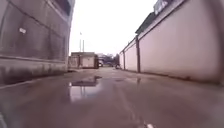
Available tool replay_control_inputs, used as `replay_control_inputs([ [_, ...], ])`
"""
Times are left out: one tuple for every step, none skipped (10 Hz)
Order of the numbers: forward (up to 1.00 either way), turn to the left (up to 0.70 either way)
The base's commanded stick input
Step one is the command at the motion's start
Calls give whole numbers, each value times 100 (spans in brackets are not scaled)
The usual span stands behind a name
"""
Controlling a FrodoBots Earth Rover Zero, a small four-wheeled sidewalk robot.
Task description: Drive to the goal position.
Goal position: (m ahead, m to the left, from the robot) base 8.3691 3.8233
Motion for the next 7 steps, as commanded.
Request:
replay_control_inputs([
  [85,0],
  [85,0],
  [85,0],
  [85,0],
  [85,0],
  [85,0],
  [85,0],
])
